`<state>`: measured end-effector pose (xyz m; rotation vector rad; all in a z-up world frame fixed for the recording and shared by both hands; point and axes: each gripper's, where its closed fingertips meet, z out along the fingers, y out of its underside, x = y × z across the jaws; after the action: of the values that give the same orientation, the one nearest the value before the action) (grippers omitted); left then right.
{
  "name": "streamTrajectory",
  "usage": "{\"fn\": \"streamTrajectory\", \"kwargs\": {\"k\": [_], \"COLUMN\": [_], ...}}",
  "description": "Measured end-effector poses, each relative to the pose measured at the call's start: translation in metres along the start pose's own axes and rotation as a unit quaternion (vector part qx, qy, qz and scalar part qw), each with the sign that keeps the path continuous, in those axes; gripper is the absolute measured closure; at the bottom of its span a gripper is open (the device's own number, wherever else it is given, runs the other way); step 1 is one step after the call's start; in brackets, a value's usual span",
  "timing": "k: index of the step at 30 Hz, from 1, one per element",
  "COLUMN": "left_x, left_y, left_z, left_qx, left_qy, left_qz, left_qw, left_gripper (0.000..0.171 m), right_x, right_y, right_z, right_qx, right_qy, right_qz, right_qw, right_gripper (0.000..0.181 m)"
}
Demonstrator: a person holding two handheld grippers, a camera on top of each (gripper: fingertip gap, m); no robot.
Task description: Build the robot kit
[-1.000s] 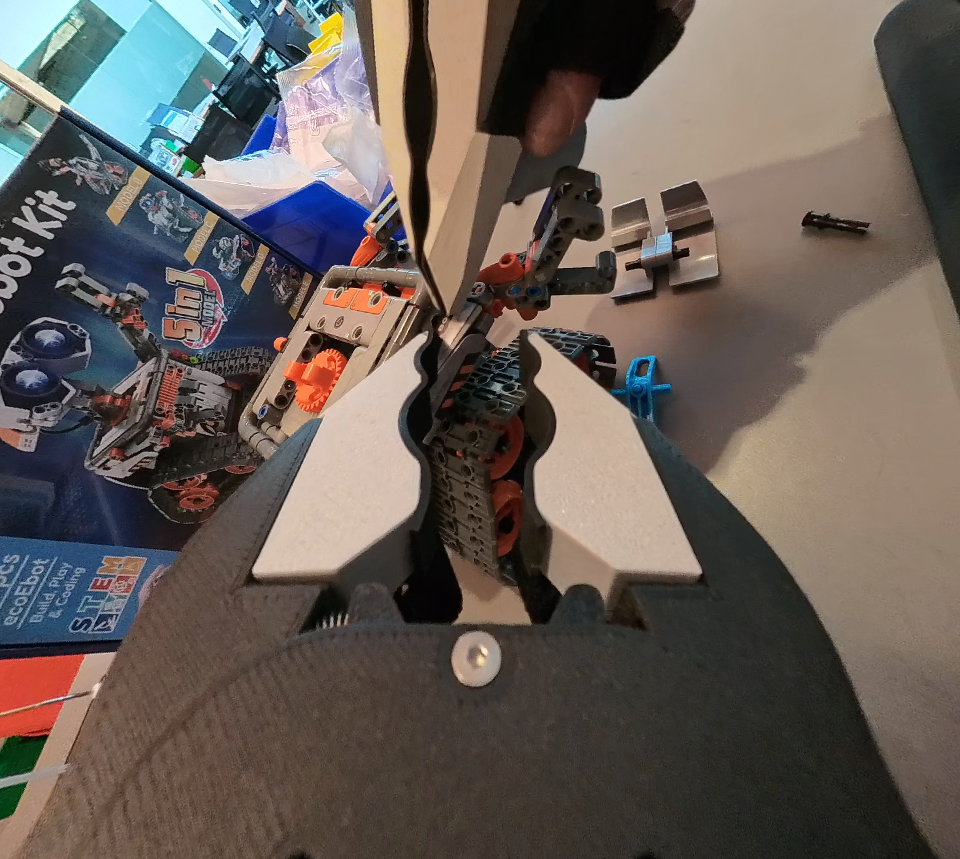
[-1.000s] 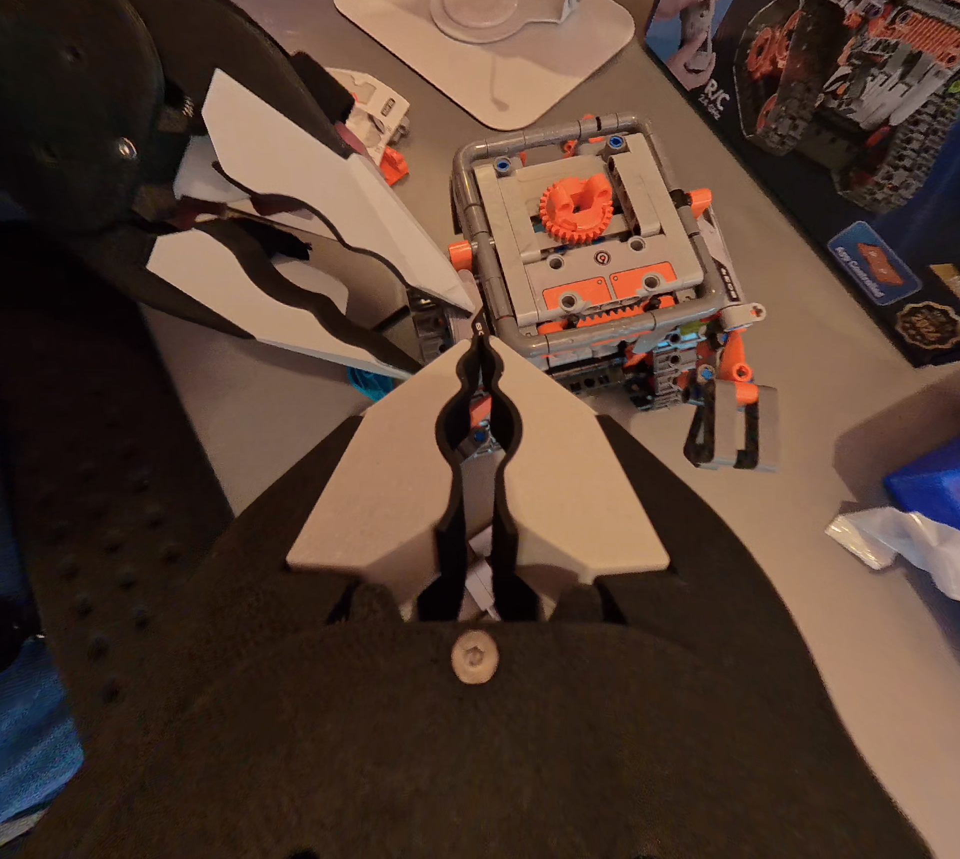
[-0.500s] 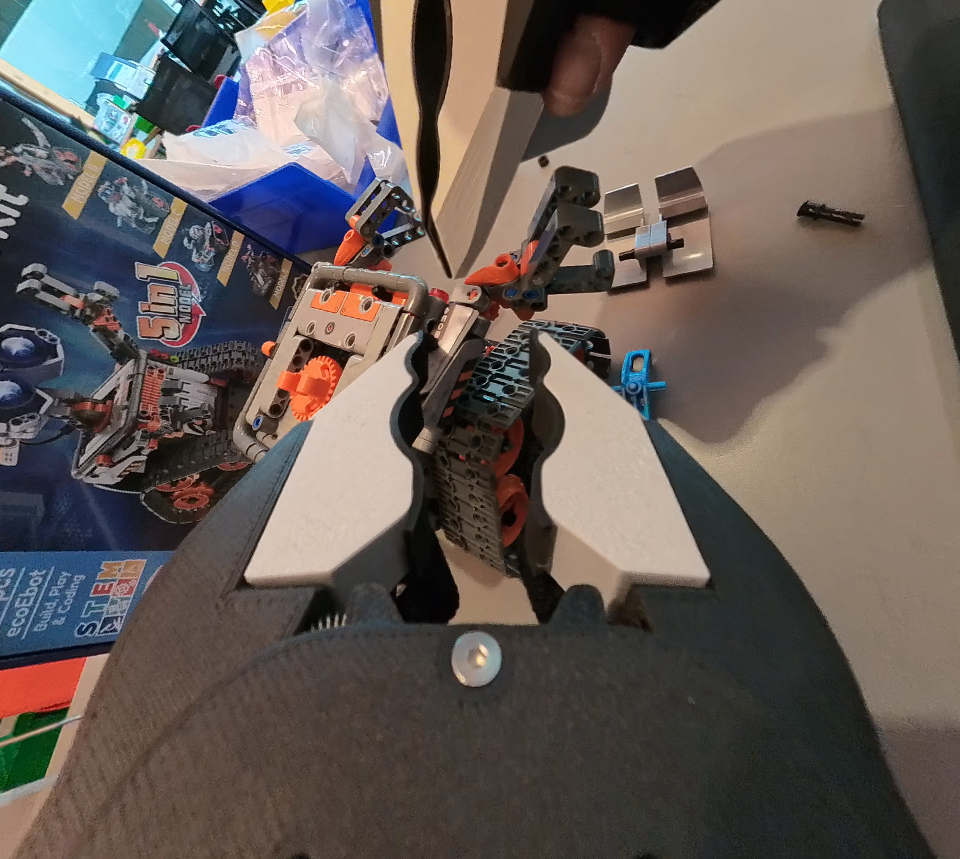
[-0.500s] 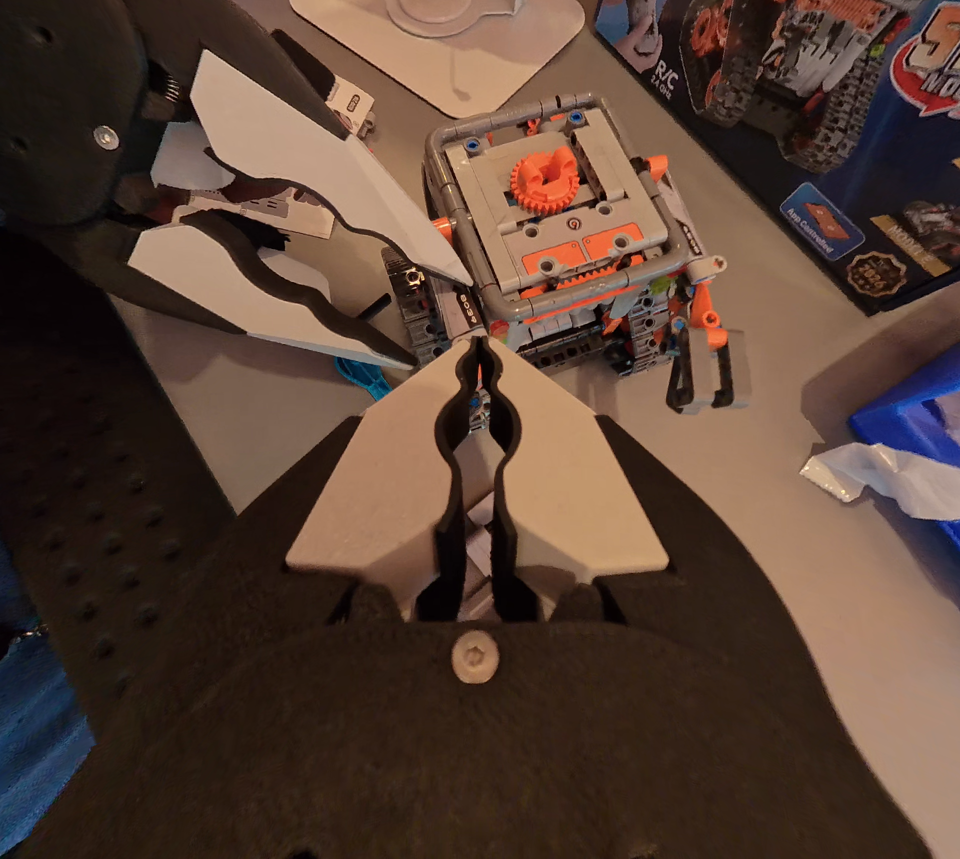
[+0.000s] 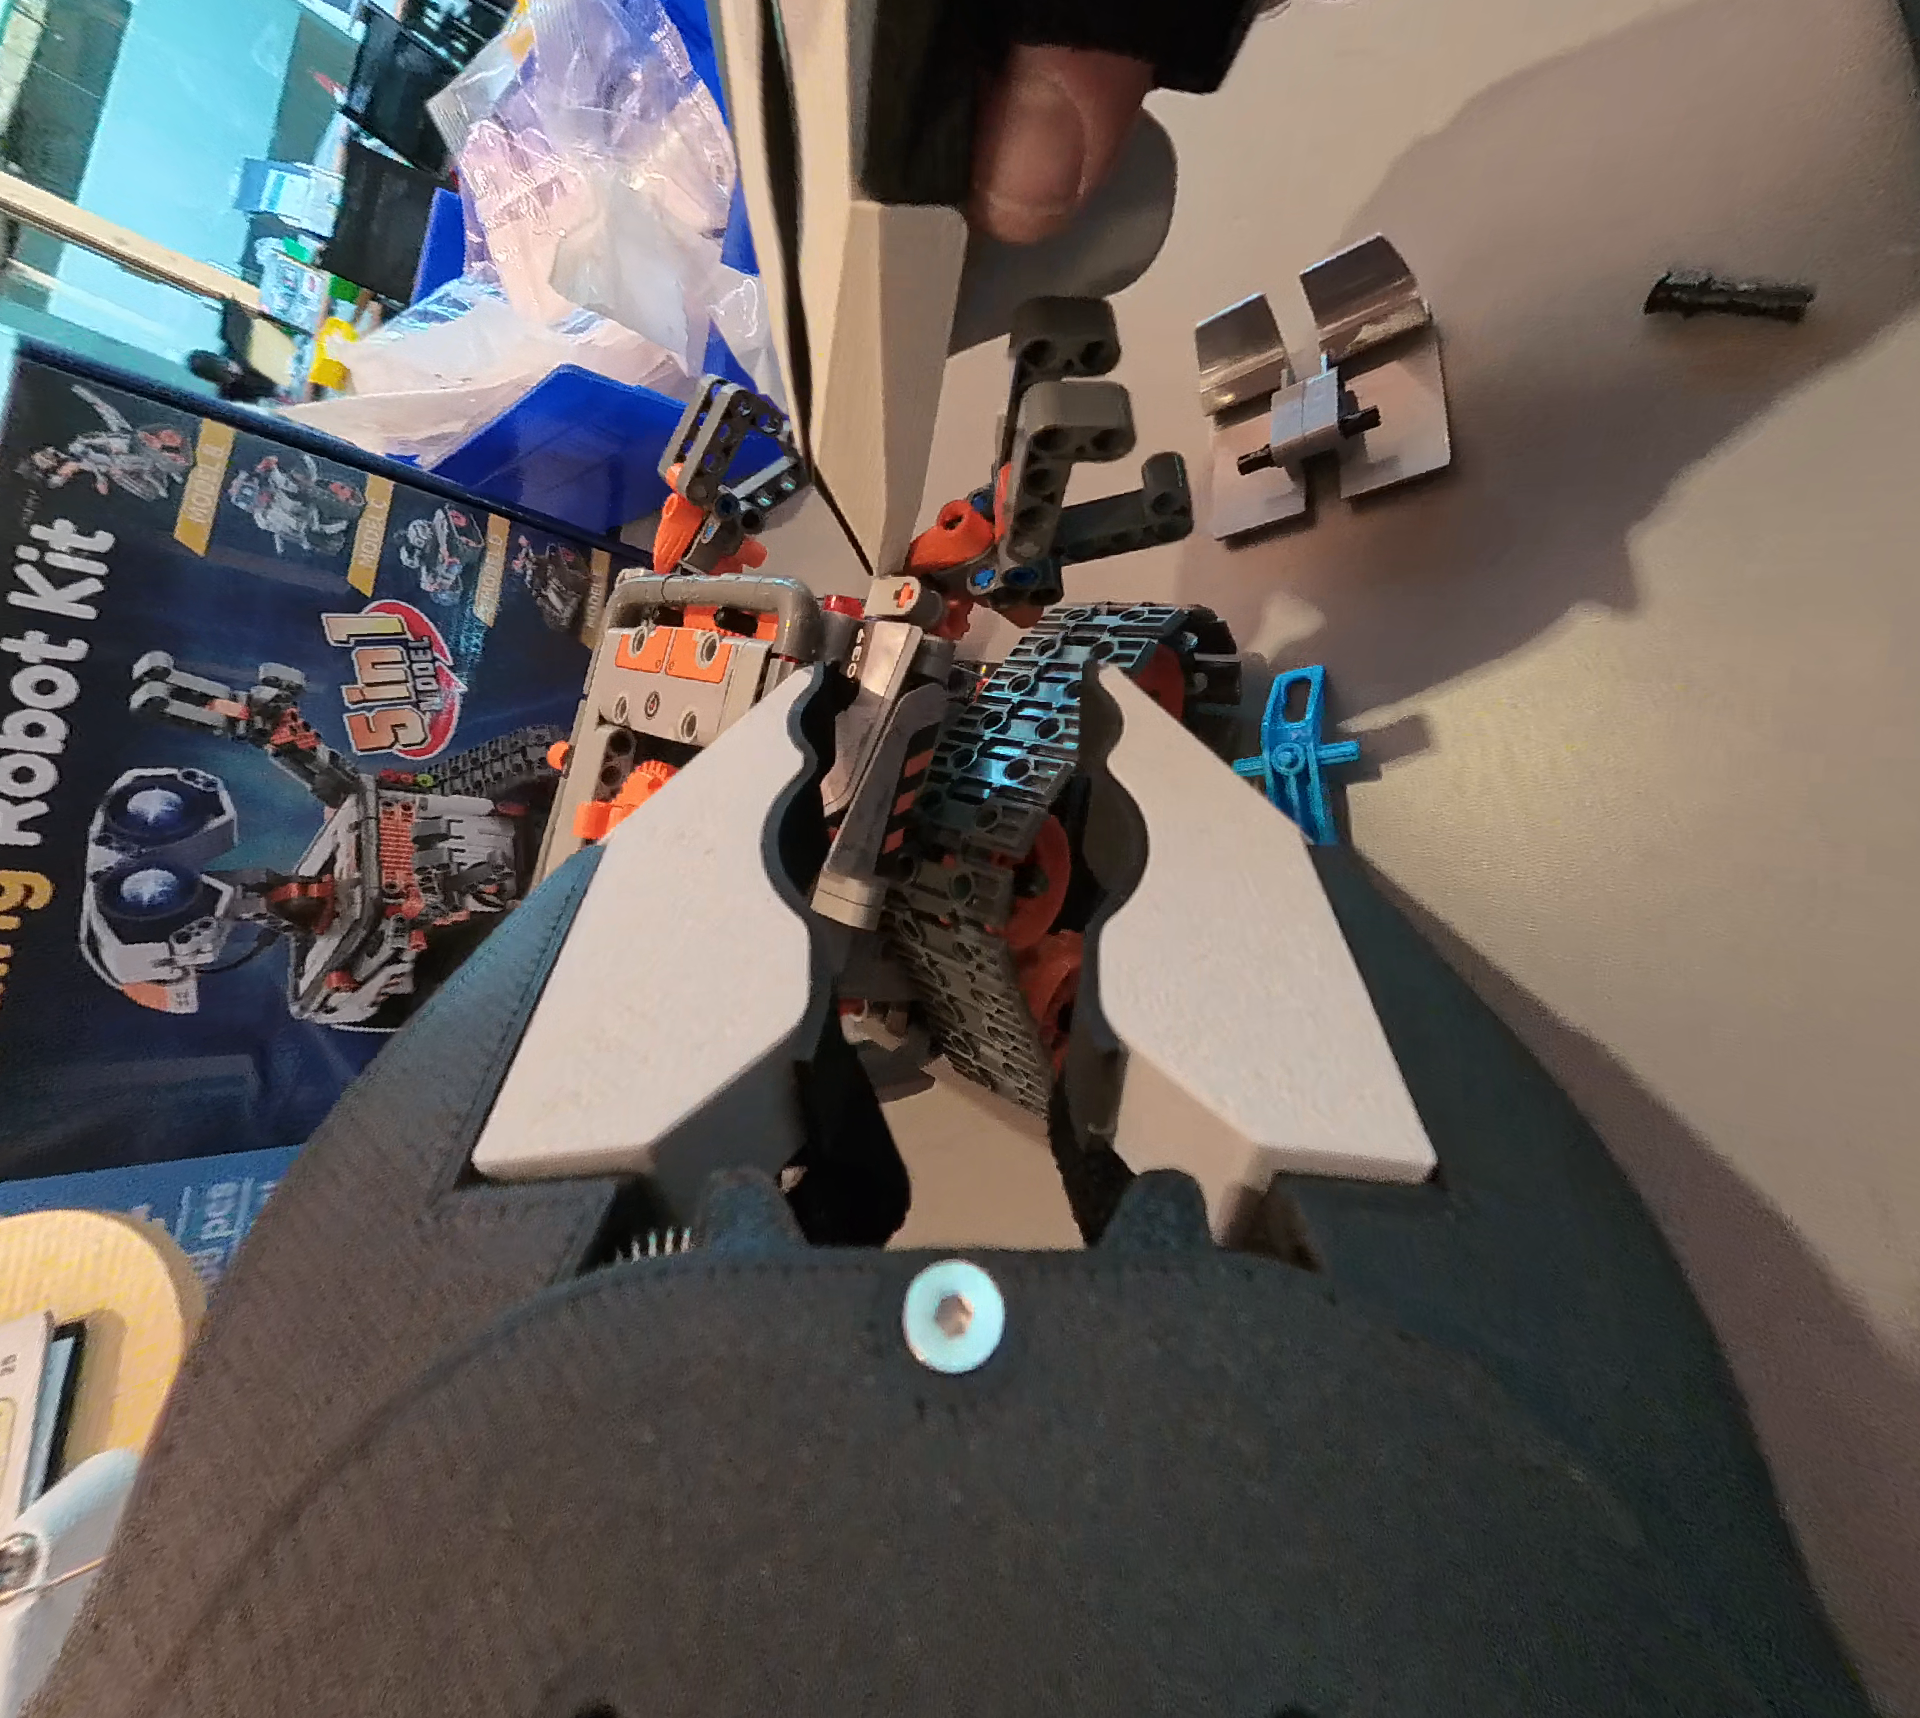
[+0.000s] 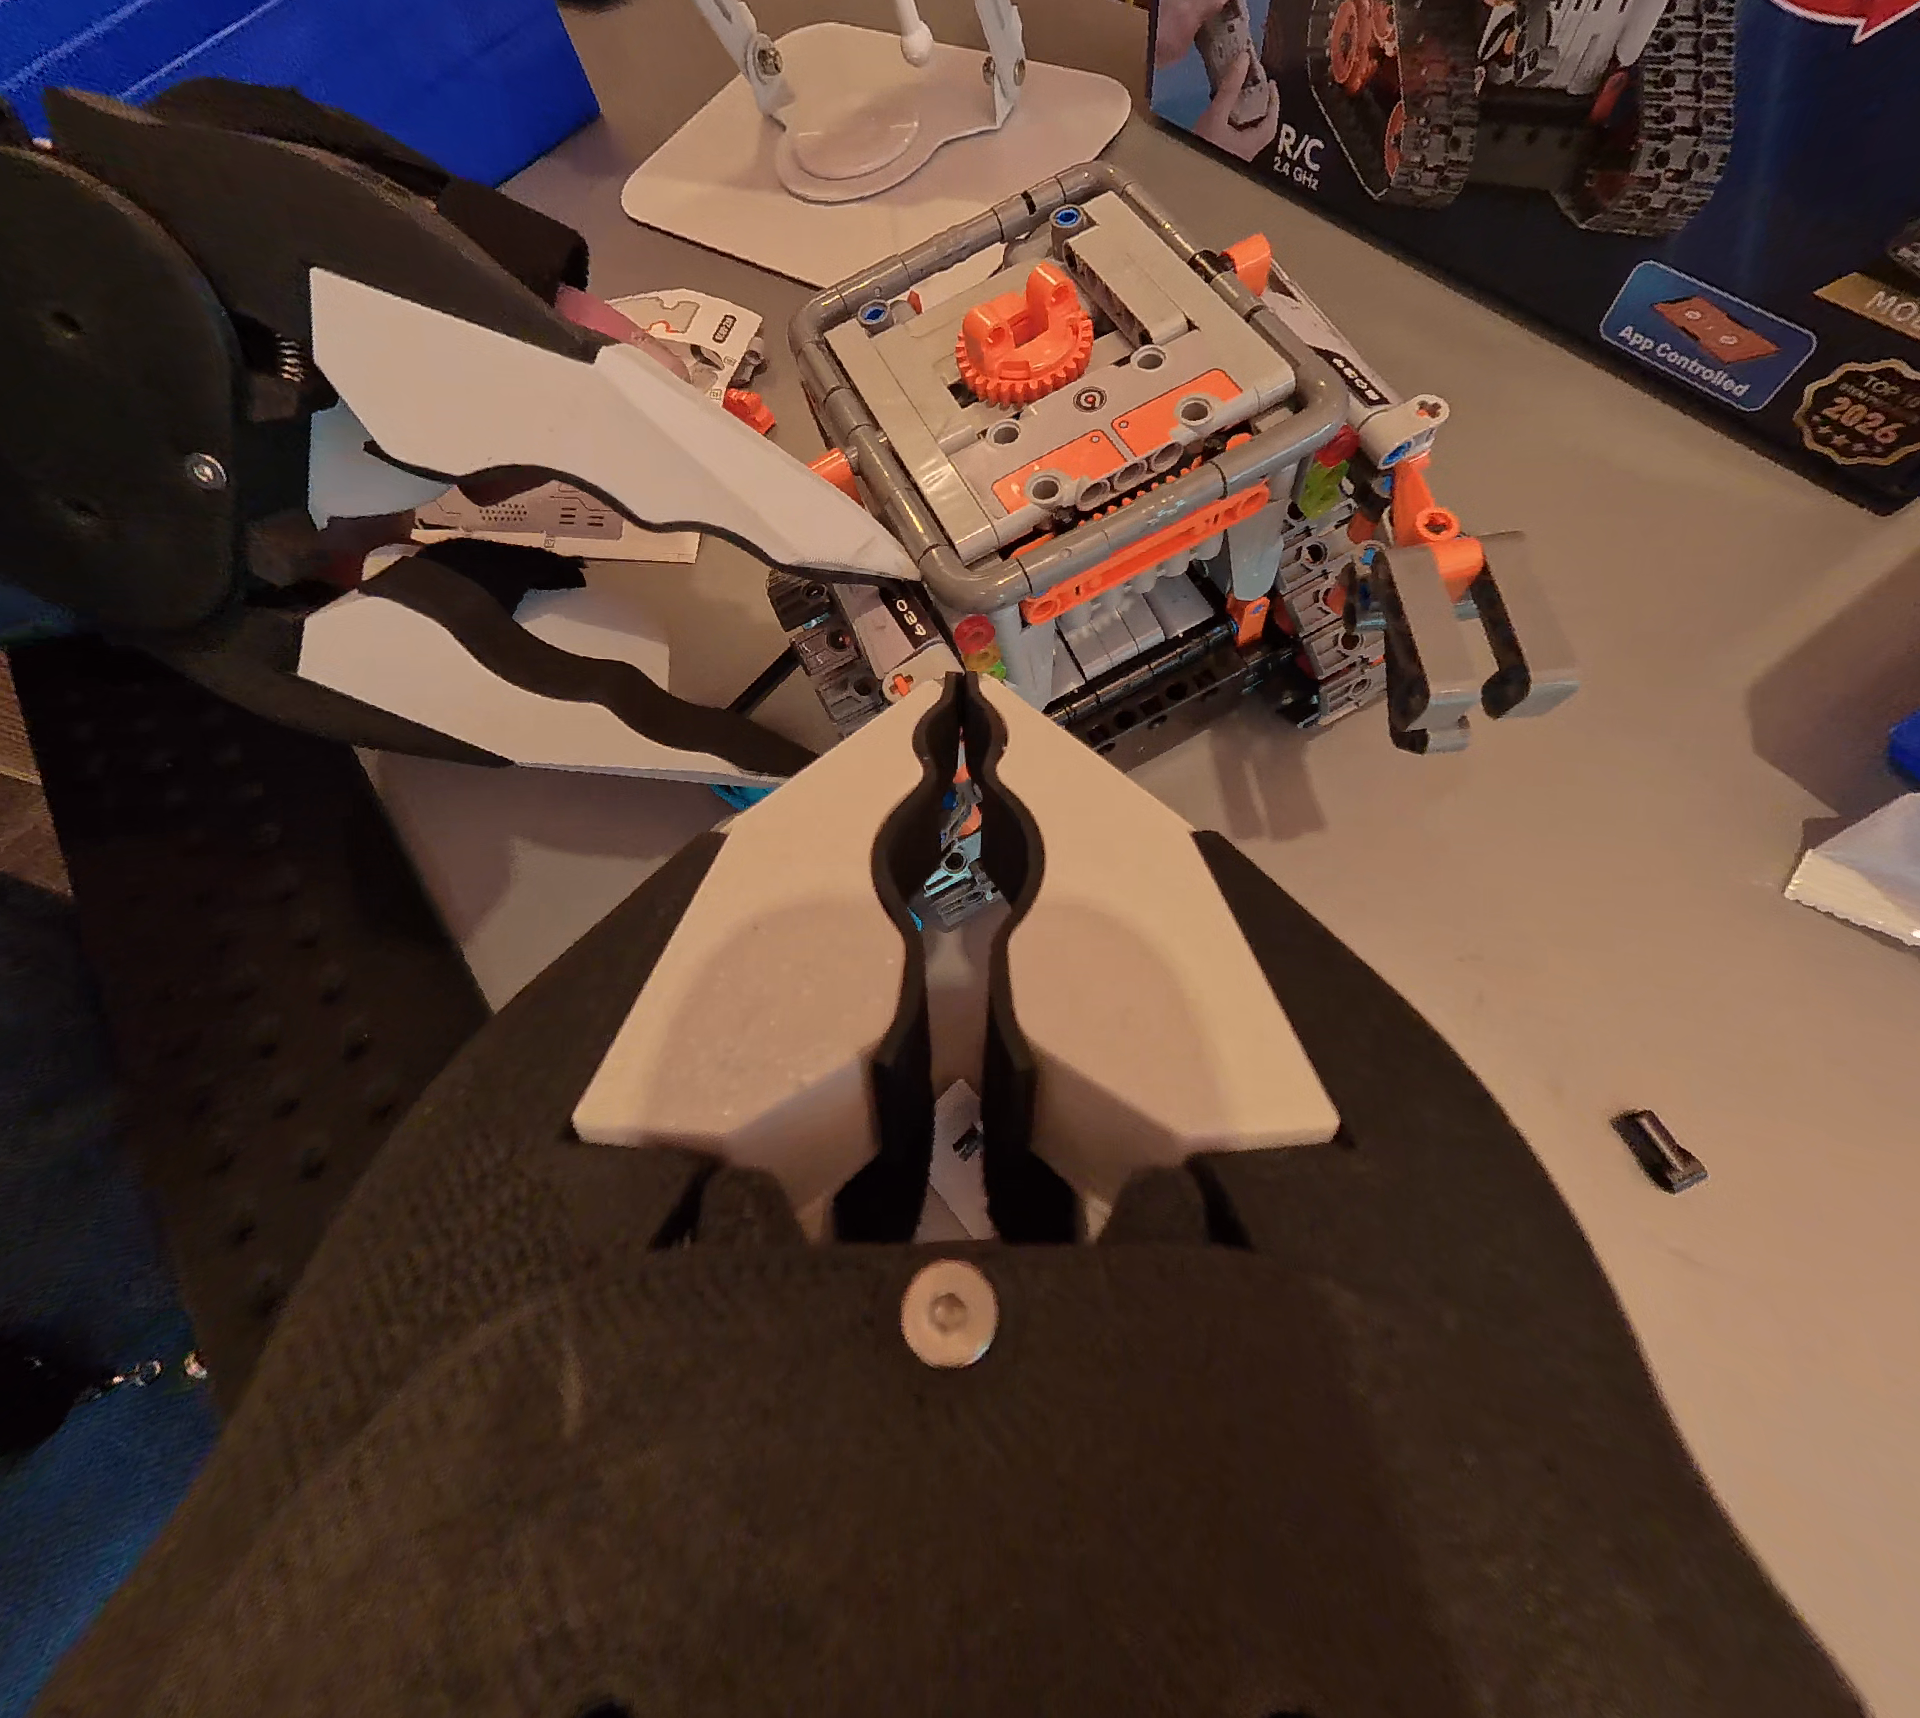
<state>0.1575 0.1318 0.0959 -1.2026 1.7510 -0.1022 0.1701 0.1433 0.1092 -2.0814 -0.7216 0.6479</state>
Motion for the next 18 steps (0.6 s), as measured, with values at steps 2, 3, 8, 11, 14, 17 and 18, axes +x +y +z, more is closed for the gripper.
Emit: {"fn": "streamTrajectory", "kwargs": {"k": [2,3,8,11,14,17,18], "left_x": [-0.0012,-0.0019,-0.0022,-0.0016,-0.0016,-0.0005,0.0002], "left_y": [-0.0008,-0.0015,0.0029,0.0004,-0.0019,-0.0014,-0.0015], "left_z": [-0.0006,-0.0026,-0.0084,-0.0042,-0.0016,-0.0008,-0.0011], "left_qx": [0.000,0.006,-0.002,-0.015,-0.026,-0.030,-0.029], "left_qy": [-0.019,-0.023,-0.027,-0.025,-0.017,-0.021,-0.024], "left_qz": [0.024,0.023,0.013,0.013,0.013,0.034,0.046], "left_qw": [1.000,0.999,1.000,0.999,0.999,0.999,0.998], "left_gripper": [0.128,0.132,0.134,0.131,0.130,0.130,0.132], "right_x": [0.0000,0.0002,0.0012,0.0004,0.0008,0.0010,0.0013], "right_y": [0.0001,-0.0002,-0.0006,0.0013,0.0013,0.0018,0.0017], "right_z": [-0.0003,-0.0009,-0.0054,-0.0047,-0.0049,-0.0043,-0.0042], "right_qx": [0.004,0.007,0.013,0.010,0.015,0.018,0.019], "right_qy": [-0.003,-0.002,0.015,0.012,0.006,0.005,0.006], "right_qz": [0.002,0.001,-0.016,-0.010,0.000,0.000,0.000], "right_qw": [1.000,1.000,1.000,1.000,1.000,1.000,1.000], "right_gripper": [0.181,0.181,0.181,0.181,0.181,0.181,0.181]}}
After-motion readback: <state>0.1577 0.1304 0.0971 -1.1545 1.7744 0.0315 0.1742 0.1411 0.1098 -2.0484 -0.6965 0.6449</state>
